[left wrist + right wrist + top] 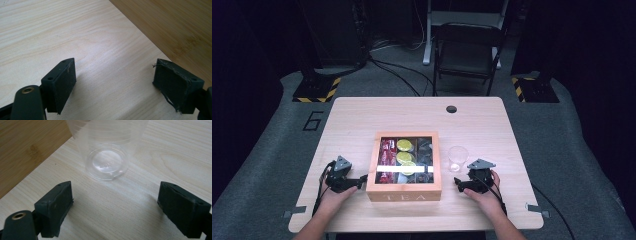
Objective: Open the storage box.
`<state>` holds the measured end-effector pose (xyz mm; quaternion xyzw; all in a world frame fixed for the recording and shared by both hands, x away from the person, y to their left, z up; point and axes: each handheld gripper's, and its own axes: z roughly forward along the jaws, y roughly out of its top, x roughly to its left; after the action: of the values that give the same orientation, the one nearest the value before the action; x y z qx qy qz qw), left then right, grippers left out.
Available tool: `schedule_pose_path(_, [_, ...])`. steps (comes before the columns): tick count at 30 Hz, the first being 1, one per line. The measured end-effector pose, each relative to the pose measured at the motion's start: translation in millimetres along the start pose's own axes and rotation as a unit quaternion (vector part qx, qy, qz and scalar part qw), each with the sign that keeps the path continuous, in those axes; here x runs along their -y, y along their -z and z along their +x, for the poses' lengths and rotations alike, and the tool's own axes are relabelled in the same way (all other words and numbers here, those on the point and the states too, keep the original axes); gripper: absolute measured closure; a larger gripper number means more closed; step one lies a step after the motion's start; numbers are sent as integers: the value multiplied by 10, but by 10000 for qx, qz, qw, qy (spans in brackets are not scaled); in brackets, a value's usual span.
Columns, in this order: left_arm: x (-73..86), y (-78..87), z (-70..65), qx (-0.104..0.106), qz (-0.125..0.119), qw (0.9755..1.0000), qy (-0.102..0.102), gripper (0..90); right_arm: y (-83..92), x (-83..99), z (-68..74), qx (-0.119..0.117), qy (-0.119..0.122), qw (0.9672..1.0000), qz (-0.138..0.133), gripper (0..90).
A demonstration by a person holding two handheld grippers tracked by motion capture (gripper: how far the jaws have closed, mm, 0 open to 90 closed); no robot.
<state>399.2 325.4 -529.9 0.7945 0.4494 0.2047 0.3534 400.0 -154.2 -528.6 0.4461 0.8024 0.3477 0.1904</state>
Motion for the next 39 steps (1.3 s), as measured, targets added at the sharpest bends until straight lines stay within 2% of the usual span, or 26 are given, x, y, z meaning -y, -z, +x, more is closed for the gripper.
schedule_pose_path(6, [-3, 3, 1, 16, 23, 10000, 2, 176, -5, 0, -5, 18, 45, 10000, -37, 121])
schedule_pose_path(7, [-2, 3, 1, 16, 24, 10000, 2, 176, -1, 1, 3, 25, -18, 10000, -21, 121])
schedule_pose_path(10, [-1, 1, 0, 1, 7, 10000, 6, 176, -3, 1, -2, 21, 22, 10000, -26, 121])
schedule_pose_path(11, [-1, 0, 0, 1, 1, 10000, 10, 176, -8, -2, -14, 25, 108, 9999, -59, 121])
schedule_pose_path(12, [-1, 0, 0, 2, 7, 10000, 6, 176, -1, 1, 0, 20, 14, 10000, -14, 121])
schedule_pose_path(14, [-2, 3, 2, 19, 26, 10000, 2, 176, -2, 1, 3, 25, -18, 10000, -28, 121])
schedule_pose_path(21, [-3, 3, 1, 17, 25, 10000, 2, 176, -6, -1, -8, 13, 53, 10000, -43, 123])
schedule_pose_path(22, [-2, -1, -2, -1, -2, 10000, 23, 177, -4, 1, -1, 36, -38, 10000, -79, 137])
schedule_pose_path(26, [-9, 4, -2, 7, 37, 10000, 46, 180, -2, 0, 5, 89, -89, 9999, -102, 159])
schedule_pose_path(29, [-18, 14, 11, -3, 73, 10000, 30, 198, 7, -13, 6, 79, -16, 9999, -73, 205])
schedule_pose_path(32, [-29, 43, 35, 15, 112, 9999, 115, 269, 28, -31, 7, 5, 42, 10000, 7, 271])
schedule_pose_path(34, [-40, 67, 43, -14, 98, 9999, 106, 279, 45, -36, 10, 8, 43, 10000, 4, 282])
schedule_pose_path(35, [-40, 67, 43, -14, 98, 9999, 106, 287, 56, -36, 2, 12, 137, 9999, 1, 288])
schedule_pose_path(37, [-67, 106, 31, -40, 62, 9999, 108, 304, 86, -47, 13, 100, 171, 9998, -60, 300])
schedule_pose_path(39, [-77, 125, 25, 1, 24, 9999, 118, 327, 122, -62, 15, 109, 215, 9997, -103, 313])
